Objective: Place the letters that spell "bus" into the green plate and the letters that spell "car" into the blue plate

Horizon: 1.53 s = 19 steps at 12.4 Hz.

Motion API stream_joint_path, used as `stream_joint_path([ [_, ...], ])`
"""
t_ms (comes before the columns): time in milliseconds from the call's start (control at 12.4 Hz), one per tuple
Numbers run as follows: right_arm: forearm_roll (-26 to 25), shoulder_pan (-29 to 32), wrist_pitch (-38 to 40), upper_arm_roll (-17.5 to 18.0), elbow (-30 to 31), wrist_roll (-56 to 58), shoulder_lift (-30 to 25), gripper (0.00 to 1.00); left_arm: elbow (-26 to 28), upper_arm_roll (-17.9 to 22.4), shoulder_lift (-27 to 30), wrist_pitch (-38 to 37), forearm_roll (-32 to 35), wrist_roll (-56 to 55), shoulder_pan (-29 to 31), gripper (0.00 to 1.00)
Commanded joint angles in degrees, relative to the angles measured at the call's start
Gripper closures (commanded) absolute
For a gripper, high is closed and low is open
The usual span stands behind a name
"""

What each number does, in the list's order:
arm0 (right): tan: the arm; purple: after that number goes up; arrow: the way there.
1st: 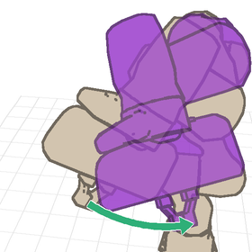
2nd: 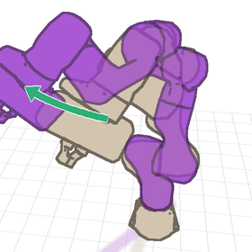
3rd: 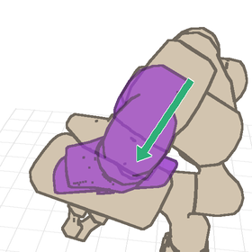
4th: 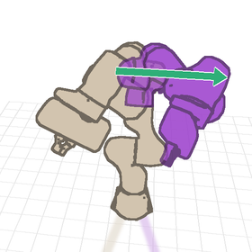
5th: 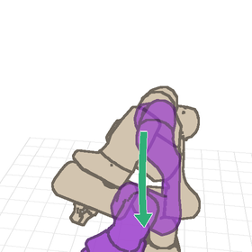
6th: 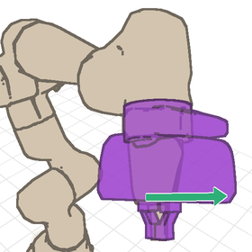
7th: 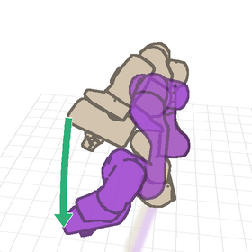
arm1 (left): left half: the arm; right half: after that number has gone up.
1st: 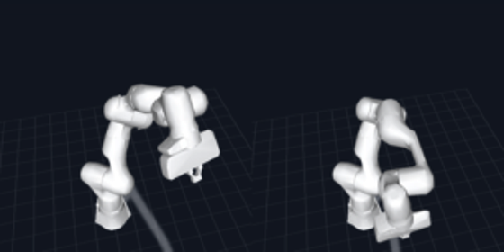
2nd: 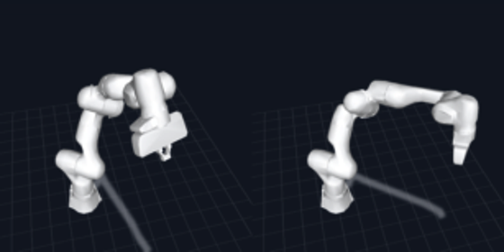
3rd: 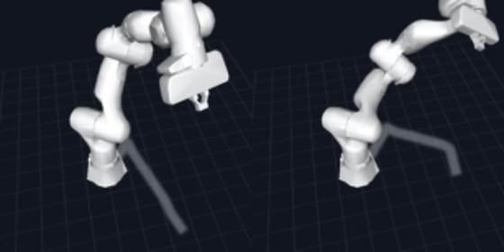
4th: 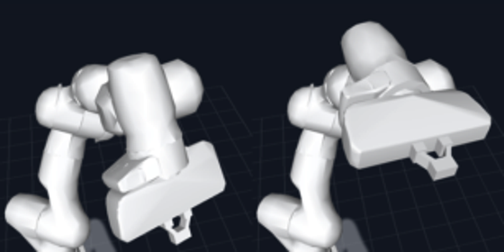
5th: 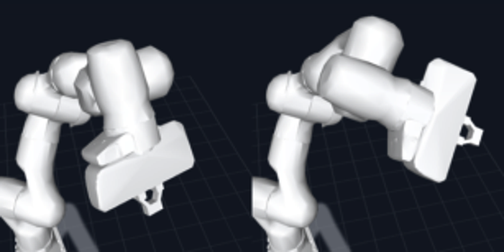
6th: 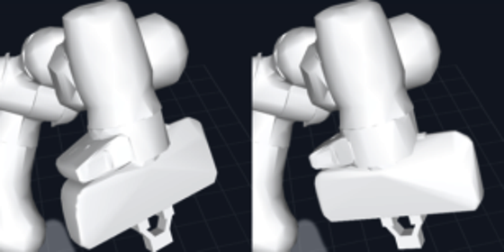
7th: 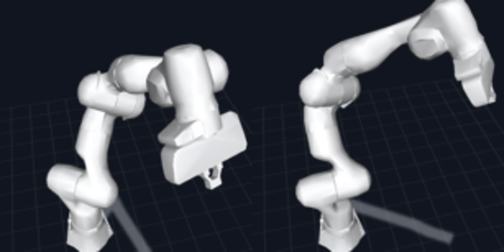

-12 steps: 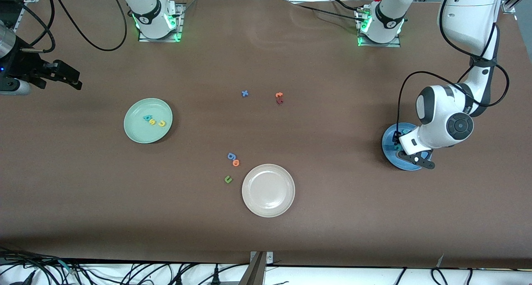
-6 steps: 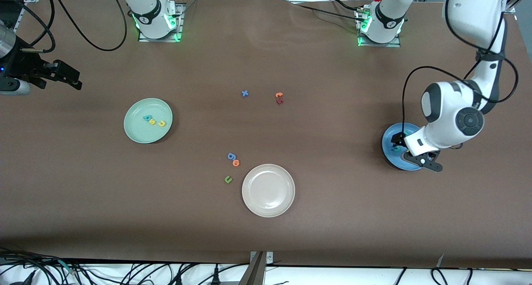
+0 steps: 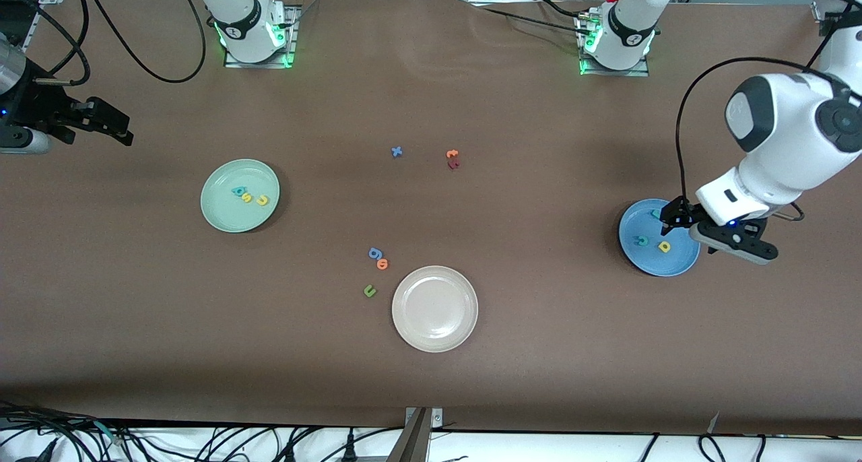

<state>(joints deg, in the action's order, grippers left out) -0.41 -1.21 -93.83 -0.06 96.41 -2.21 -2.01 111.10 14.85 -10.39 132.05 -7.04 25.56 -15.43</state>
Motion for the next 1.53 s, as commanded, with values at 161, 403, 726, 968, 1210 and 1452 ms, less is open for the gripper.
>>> stream_joint_path([
  [161, 0.1, 0.1, -0.1, 0.1, -0.1, 0.7, -0.3, 0.0, 3.1, -0.4, 3.5, 2.7, -0.3, 0.2, 0.0, 0.0],
  [403, 0.0, 0.1, -0.1, 0.1, -0.1, 0.6, -0.3, 0.0, 4.1, -0.4, 5.5, 2.3, -0.3, 0.0, 0.2, 0.0],
  [726, 0.1, 0.1, -0.1, 0.1, -0.1, 0.1, -0.3, 0.0, -2.0, -0.5, 8.7, -7.2, 3.1, -0.2, 0.4, 0.0],
  [968, 0.1, 0.1, -0.1, 0.1, -0.1, 0.3, -0.3, 0.0, -5.5, -0.6, 10.4, -13.4, 4.3, -0.3, 1.0, 0.0],
  [1210, 0.1, 0.1, -0.1, 0.1, -0.1, 0.5, -0.3, 0.0, -11.2, -2.1, 10.6, -18.9, 5.2, 0.0, 1.7, 0.0],
  [1452, 0.1, 0.2, -0.1, 0.1, 0.0, 0.5, -0.3, 0.0, -13.0, -7.9, 10.6, -21.7, 5.3, 0.0, 6.8, 0.0],
])
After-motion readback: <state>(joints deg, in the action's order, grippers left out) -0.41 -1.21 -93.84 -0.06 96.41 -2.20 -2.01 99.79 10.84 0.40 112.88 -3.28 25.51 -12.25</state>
